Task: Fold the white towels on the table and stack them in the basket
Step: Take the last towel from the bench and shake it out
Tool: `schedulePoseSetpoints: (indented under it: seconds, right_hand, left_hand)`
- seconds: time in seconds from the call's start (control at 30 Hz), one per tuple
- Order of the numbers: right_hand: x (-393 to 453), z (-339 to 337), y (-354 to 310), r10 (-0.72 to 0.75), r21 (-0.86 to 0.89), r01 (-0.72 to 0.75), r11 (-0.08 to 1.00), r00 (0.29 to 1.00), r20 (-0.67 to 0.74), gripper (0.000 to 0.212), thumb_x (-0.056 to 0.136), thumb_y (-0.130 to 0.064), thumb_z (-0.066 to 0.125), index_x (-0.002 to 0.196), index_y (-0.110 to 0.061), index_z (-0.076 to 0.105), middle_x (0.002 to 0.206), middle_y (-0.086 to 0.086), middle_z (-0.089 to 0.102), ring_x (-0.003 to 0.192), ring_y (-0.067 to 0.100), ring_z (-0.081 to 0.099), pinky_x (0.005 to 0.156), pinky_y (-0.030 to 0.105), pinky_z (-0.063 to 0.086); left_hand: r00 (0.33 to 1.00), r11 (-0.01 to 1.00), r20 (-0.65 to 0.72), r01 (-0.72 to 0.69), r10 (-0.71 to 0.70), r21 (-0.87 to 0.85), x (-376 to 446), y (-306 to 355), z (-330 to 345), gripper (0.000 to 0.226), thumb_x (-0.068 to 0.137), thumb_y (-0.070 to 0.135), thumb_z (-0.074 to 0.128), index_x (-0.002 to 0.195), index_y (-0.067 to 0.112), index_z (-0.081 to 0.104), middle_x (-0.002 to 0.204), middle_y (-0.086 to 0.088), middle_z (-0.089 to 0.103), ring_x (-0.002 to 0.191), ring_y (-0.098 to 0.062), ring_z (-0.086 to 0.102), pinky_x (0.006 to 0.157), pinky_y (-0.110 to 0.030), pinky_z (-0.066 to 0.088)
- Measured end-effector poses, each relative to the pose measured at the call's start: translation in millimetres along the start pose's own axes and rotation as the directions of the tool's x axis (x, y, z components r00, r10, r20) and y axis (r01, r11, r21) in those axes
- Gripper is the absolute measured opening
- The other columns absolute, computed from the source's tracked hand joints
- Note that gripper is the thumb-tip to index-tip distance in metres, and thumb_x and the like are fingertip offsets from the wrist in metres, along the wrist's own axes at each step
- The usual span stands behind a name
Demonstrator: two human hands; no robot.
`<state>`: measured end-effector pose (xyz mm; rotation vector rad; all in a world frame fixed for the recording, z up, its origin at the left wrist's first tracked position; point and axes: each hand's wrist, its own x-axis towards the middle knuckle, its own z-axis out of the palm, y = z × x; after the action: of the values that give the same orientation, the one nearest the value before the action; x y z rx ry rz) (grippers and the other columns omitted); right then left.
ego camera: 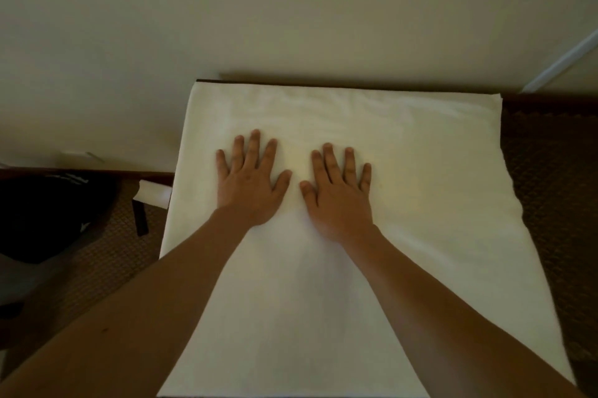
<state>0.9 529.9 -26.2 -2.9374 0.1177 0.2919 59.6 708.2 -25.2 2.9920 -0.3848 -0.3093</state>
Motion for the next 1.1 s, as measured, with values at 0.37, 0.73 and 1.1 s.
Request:
schedulePoseSetpoints:
  seconds: [0.37,0.73,1.1]
  right_hand:
    - [96.8,-18.4,-7.3,0.014,0.017,-0.013,1.000,1.000,-0.023,0.061,0.107,-0.054,0.014,0.163,-0.034,0.000,0.171,-0.005,-0.010,0.156,0.026,-0.016,0.123,0.058,-0.010]
    - [82.0,-70.6,238.3,0.619,0.218,-0.600,0.769,0.785,-0.020,0.062,0.105,-0.054,0.026,0.162,-0.034,0.009,0.171,-0.003,-0.003,0.157,0.032,-0.004,0.120,0.066,0.000]
    - [117.0,-99.6,337.3,0.714,0.905,-0.406,0.124,0.670,0.203,0.025,0.099,-0.029,0.064,0.087,-0.008,0.065,0.077,0.000,0.055,0.070,0.011,0.049,0.074,0.027,0.043]
  left_hand:
    - [1.000,1.000,-0.019,0.007,-0.008,-0.024,87.7,-13.9,-18.2,0.064,0.102,0.054,0.015,0.162,0.038,-0.002,0.171,0.001,-0.015,0.157,-0.028,-0.014,0.123,-0.061,-0.006]
    - [0.993,0.988,-0.037,0.112,-0.116,-0.102,115.2,100.9,-23.7,0.059,0.104,0.046,0.022,0.159,0.025,0.020,0.171,-0.010,-0.002,0.156,-0.038,-0.008,0.123,-0.063,-0.003]
    - [0.988,0.988,-0.005,0.153,-0.153,-0.006,138.1,187.4,7.0,0.068,0.100,0.064,0.012,0.161,0.038,-0.002,0.171,-0.003,-0.014,0.156,-0.036,-0.012,0.122,-0.065,-0.005]
